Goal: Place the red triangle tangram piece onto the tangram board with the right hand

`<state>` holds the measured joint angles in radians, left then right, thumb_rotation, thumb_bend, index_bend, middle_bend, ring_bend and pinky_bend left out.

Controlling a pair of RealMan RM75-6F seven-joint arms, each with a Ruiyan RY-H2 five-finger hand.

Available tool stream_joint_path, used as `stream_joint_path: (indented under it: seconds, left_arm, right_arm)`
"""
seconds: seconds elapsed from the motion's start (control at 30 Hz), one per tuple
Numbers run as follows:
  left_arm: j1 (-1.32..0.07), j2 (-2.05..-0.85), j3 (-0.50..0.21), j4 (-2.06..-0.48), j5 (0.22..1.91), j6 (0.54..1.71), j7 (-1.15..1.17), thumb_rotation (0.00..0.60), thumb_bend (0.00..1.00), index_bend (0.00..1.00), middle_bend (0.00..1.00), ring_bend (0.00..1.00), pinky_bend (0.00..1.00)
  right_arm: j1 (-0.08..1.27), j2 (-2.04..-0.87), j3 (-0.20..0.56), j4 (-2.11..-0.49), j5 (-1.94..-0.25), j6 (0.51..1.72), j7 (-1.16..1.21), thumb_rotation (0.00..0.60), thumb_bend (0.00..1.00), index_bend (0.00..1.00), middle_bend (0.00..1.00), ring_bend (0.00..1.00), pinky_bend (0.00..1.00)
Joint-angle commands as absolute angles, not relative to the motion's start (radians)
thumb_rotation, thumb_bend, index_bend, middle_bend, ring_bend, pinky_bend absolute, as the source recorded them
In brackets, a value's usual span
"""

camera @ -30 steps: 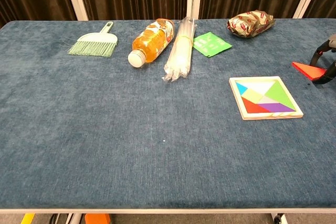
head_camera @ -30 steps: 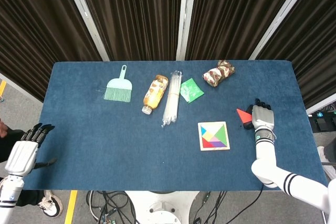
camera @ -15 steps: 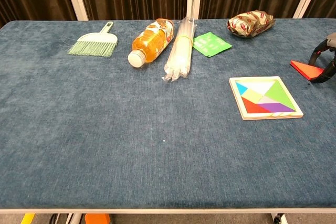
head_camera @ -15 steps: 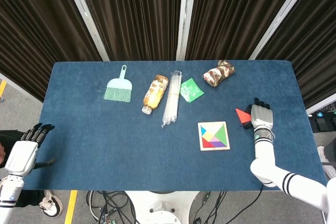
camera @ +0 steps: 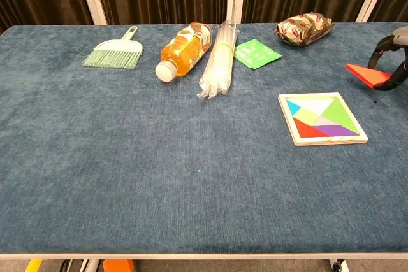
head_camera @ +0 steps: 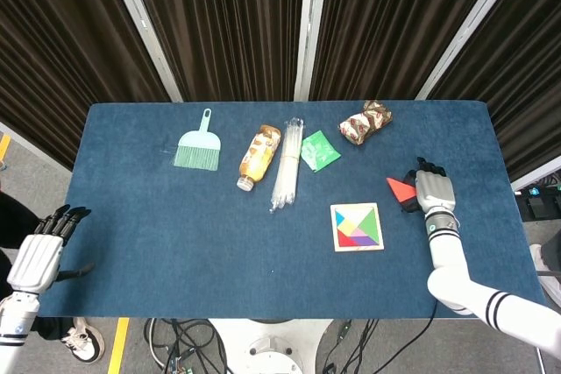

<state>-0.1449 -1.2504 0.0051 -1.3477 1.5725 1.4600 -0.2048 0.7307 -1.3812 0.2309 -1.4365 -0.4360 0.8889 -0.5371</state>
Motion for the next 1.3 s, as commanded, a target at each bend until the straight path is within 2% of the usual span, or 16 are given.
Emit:
stream_joint_path:
  seconds: [0.03, 0.3, 0.5, 0.83, 1.3]
  left_arm:
    - [-0.145, -1.249, 0.005, -1.350, 1.572, 1.461, -0.203, 0.600, 0.00, 0.14, 0.12, 0.05, 0.17]
    - [-0.144, -1.246, 0.004, -1.354, 1.571, 1.463, -0.200, 0.600, 0.00, 0.14, 0.12, 0.05, 0.17]
    - [-0.142, -1.247, 0.004, -1.348, 1.567, 1.461, -0.206, 0.600, 0.00, 0.14, 0.12, 0.05, 0.17]
    - [-0.139, -1.248, 0.003, -1.338, 1.566, 1.465, -0.219, 0.600, 0.00, 0.14, 0.12, 0.05, 0.17]
    - [-0.138, -1.248, 0.003, -1.335, 1.566, 1.465, -0.222, 0.600, 0.00, 0.14, 0.12, 0.05, 0.17]
  right_arm:
    - [0.721, -1.340, 0.213, -1.486, -0.528, 0.843, -0.498, 0.600, 0.23, 0.48, 0.00, 0.00, 0.00]
    - [0.708, -1.313, 0.163, -1.528, -0.811, 0.786, -0.405, 0.600, 0.24, 0.48, 0.00, 0.00, 0.00]
    - [0.714, -1.320, 0.139, -1.537, -0.923, 0.752, -0.347, 0.600, 0.24, 0.48, 0.00, 0.00, 0.00]
    - [0.738, -1.353, 0.114, -1.508, -0.983, 0.745, -0.331, 0.600, 0.25, 0.48, 0.00, 0.00, 0.00]
    - [0.752, -1.364, 0.100, -1.496, -0.978, 0.745, -0.312, 0.600, 0.25, 0.48, 0.00, 0.00, 0.00]
